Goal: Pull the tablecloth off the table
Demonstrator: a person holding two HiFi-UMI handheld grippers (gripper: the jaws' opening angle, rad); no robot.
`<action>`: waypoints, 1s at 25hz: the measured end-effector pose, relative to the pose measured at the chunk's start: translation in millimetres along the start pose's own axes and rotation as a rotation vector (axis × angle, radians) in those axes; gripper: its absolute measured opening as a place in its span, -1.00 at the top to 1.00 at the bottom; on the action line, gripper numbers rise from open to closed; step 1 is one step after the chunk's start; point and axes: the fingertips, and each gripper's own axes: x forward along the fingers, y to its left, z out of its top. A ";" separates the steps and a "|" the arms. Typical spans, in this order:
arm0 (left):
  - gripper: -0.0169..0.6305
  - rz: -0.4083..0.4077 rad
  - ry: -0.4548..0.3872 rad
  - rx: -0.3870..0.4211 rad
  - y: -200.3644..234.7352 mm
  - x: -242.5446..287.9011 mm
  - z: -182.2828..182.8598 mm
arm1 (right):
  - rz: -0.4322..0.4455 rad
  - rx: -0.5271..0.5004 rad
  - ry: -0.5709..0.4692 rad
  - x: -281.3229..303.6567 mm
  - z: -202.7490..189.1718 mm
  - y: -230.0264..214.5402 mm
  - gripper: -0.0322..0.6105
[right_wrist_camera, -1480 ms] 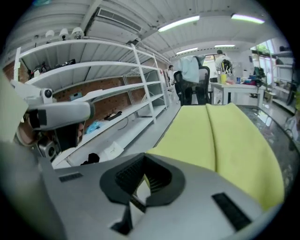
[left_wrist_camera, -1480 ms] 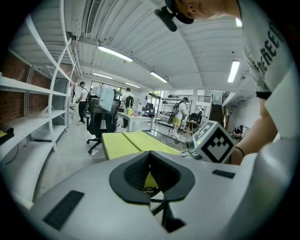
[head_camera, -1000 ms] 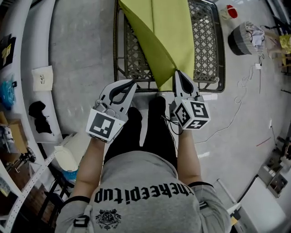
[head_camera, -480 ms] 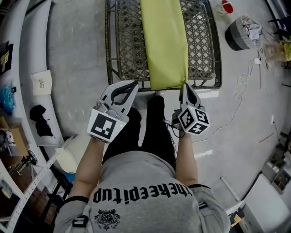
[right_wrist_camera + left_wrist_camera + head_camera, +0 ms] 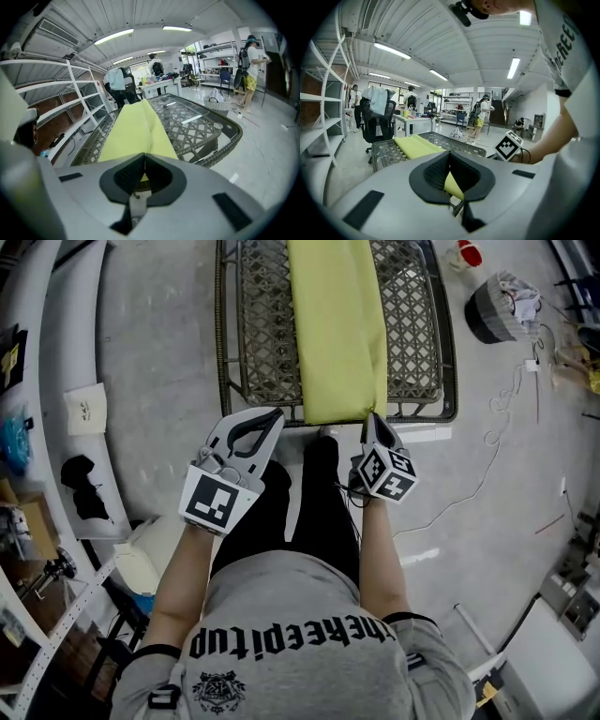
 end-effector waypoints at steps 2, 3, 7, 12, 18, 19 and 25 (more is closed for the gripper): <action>0.91 -0.002 0.008 0.012 0.5 0.4 -1.5 | -0.003 -0.015 -0.004 0.6 1.6 1.0 0.86; 0.91 -0.005 0.008 0.010 0.2 0.6 -2.4 | 0.002 -0.022 -0.008 -0.8 2.8 2.0 0.86; 0.90 -0.003 0.006 0.006 -0.2 4.5 -0.8 | 0.043 -0.043 -0.034 -13.6 11.5 5.9 0.82; 0.90 -0.011 -0.019 -0.026 -5.1 13.6 1.6 | 0.112 -0.078 -0.077 -26.2 35.9 10.7 0.70; 0.90 0.018 -0.015 -0.012 -9.1 33.0 8.4 | 0.217 -0.154 -0.125 -30.6 77.7 22.2 0.62; 0.90 0.030 -0.015 -0.020 -8.9 35.8 6.3 | 0.238 -0.168 -0.124 -29.6 81.9 23.9 0.60; 0.90 0.141 -0.030 -0.089 -3.0 51.4 -0.6 | 0.358 -0.278 -0.087 -18.1 101.0 29.3 0.54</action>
